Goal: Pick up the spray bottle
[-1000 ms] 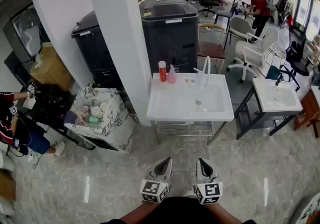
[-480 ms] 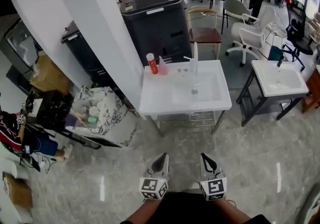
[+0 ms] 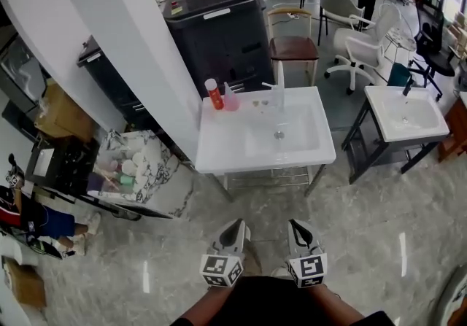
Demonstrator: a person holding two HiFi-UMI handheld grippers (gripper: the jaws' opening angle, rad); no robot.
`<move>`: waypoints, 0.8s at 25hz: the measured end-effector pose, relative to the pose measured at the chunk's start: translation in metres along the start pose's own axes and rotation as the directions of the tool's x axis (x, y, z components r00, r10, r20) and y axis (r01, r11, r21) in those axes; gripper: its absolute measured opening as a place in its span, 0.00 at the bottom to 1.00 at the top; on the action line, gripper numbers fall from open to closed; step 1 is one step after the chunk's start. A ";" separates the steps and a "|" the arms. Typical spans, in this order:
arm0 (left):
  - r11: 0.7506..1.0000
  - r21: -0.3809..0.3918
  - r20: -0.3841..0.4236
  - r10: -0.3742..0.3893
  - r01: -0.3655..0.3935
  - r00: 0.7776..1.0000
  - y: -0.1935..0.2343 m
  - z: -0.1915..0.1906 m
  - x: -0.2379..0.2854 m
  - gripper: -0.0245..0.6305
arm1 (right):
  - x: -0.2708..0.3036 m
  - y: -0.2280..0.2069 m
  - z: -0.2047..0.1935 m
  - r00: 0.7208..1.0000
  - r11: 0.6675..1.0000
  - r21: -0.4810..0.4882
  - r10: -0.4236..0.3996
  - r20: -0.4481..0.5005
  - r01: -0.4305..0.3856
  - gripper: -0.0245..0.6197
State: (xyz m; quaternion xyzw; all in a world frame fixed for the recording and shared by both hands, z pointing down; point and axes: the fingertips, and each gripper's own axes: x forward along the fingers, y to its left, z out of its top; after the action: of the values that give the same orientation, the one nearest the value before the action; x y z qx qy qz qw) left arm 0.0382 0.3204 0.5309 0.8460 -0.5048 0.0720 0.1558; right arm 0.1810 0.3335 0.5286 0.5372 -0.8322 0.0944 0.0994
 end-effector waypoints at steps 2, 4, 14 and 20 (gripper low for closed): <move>1.000 -0.010 -0.004 -0.017 0.017 1.000 0.014 -0.001 0.016 0.06 | 0.018 -0.005 -0.001 1.000 1.000 -0.003 -0.013 -0.005 0.013 0.04; 0.999 -0.028 -0.009 -0.033 0.032 0.999 0.027 0.002 0.033 0.06 | 0.038 -0.010 0.004 1.000 1.000 -0.014 -0.022 -0.013 0.022 0.04; 0.994 -0.067 -0.012 -0.082 0.081 0.997 0.135 0.038 0.115 0.06 | 0.174 -0.010 0.057 0.999 0.998 -0.042 -0.045 -0.008 0.044 0.04; 0.990 -0.074 -0.011 -0.124 0.122 0.992 0.201 0.065 0.158 0.06 | 0.250 -0.010 0.101 0.992 0.992 -0.039 -0.121 0.018 0.122 0.04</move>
State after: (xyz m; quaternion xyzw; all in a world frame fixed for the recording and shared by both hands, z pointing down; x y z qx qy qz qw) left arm -0.0647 0.0786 0.5525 0.8687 -0.4527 0.0505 0.1947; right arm 0.0832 0.0841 0.4981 0.5856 -0.8004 0.0670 0.1092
